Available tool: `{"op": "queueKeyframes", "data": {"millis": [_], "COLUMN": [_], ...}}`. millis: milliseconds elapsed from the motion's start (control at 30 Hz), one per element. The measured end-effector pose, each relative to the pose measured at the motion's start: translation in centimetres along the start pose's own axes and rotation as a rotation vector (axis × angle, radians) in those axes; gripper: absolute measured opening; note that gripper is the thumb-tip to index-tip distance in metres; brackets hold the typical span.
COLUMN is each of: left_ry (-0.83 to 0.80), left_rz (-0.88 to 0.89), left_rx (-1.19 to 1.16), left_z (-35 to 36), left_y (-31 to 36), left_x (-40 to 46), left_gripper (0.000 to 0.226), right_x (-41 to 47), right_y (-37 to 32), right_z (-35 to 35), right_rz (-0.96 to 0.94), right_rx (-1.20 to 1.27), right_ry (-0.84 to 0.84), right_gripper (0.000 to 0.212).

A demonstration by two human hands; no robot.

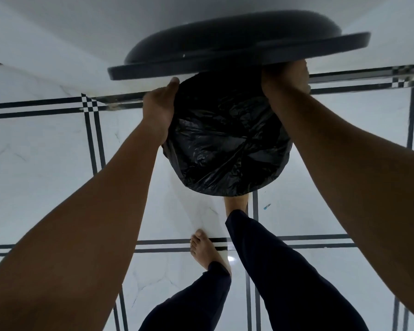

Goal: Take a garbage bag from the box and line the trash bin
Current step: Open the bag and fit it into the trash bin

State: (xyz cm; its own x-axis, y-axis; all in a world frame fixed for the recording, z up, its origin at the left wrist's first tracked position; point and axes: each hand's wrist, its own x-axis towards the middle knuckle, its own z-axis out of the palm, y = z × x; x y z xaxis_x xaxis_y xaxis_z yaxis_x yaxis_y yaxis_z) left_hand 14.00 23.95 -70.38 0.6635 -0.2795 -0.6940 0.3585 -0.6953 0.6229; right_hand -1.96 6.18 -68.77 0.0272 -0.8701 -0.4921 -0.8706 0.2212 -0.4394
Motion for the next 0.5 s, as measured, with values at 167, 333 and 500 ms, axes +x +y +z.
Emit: {"op": "queueKeyframes", "data": {"millis": [167, 333, 500], "left_ry": [0.074, 0.533, 0.255], "left_rz": [0.105, 0.344, 1.064], "left_rx": [0.04, 0.528, 0.701], "left_z": [-0.3, -0.9, 2.9], "left_y": [-1.1, -2.2, -3.8], "left_x": [-0.7, -1.7, -7.5], "left_gripper": [0.037, 0.043, 0.015], "right_x": [-1.5, -2.5, -5.2], "right_y": [1.4, 1.8, 4.6], "right_z": [0.7, 0.1, 0.9], "right_rz": [-0.1, -0.288, -0.577], "right_rx": [0.045, -0.095, -0.356], "right_ry": [-0.09, 0.079, 0.293], "right_gripper": [0.042, 0.037, 0.046]}}
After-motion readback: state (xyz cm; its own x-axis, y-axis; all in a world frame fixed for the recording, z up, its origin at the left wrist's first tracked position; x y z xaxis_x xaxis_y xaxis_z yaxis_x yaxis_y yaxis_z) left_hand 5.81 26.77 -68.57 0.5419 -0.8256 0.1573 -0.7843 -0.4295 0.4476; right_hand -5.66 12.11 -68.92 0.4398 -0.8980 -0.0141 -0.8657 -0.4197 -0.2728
